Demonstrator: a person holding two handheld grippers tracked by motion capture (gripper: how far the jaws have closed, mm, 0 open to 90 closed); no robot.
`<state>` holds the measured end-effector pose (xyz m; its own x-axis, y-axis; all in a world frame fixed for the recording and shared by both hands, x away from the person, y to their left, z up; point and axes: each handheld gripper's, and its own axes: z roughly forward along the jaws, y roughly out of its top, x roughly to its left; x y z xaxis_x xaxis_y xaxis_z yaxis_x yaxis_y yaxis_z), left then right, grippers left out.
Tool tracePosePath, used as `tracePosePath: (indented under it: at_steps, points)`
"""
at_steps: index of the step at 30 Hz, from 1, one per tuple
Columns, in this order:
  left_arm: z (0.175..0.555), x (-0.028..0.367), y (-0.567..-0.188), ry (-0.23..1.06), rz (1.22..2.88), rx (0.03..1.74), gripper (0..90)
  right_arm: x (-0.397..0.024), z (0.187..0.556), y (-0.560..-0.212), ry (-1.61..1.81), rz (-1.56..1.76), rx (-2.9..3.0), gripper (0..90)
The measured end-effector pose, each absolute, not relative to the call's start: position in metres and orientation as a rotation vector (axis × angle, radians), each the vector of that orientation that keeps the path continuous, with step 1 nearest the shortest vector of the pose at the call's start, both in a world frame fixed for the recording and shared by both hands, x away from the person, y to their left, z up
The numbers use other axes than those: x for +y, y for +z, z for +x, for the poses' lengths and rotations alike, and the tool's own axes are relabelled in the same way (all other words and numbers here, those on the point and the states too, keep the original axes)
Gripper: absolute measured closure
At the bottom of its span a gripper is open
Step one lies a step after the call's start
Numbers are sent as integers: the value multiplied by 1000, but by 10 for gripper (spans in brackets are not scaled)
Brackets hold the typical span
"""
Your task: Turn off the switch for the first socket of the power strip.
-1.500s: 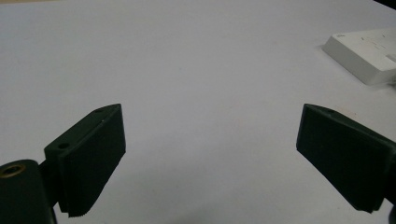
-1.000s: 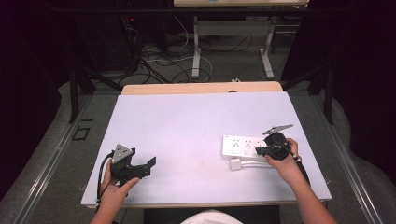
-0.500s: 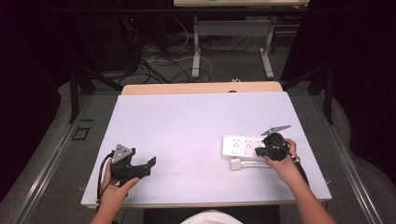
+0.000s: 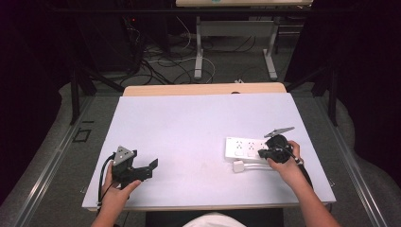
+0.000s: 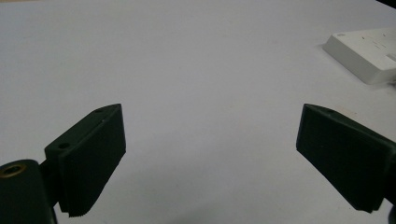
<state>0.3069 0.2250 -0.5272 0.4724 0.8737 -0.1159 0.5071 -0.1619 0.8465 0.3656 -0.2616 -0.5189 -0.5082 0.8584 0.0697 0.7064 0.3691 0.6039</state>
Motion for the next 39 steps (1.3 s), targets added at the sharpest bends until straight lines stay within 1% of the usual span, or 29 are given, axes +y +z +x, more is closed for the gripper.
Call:
tracePosePath:
  at_steps: [39]
  points:
    - [307, 226, -527, 513, 1816, 1165, 80, -261, 367, -522, 862, 1421, 2377, 900]
